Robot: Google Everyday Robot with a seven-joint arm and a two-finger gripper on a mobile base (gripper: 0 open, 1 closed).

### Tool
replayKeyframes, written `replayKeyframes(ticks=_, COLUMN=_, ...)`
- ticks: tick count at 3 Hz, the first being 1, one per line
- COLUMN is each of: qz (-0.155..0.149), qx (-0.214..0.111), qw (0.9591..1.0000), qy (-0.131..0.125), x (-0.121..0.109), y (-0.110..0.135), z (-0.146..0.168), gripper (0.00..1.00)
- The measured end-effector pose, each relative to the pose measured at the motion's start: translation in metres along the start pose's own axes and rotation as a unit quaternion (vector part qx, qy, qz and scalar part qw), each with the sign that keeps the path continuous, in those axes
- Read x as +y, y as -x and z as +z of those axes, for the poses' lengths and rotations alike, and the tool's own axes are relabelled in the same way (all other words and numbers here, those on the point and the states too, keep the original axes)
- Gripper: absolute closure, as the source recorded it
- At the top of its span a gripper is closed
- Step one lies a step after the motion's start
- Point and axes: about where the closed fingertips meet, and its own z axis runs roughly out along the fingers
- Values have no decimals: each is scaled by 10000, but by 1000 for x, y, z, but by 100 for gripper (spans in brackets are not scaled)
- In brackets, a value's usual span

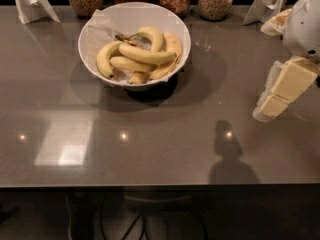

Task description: Pick banana from white bowl

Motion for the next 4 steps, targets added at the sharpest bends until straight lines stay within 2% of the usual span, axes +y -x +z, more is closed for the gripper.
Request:
replayKeyframes(ticks=2, qz=-112, qx=-805, qw=9965, qy=-185, x=-24, y=68, z=22, gripper=0)
replayKeyframes(ticks=3, qz=-213, qx=-1150, qw=9931, qy=-131, x=-40, y=109, z=43, gripper=0)
replayKeyframes(ticks=4, qz=-336, qx=-1511, qw=9879, qy=-111, x=-59, y=150, z=75, gripper=0)
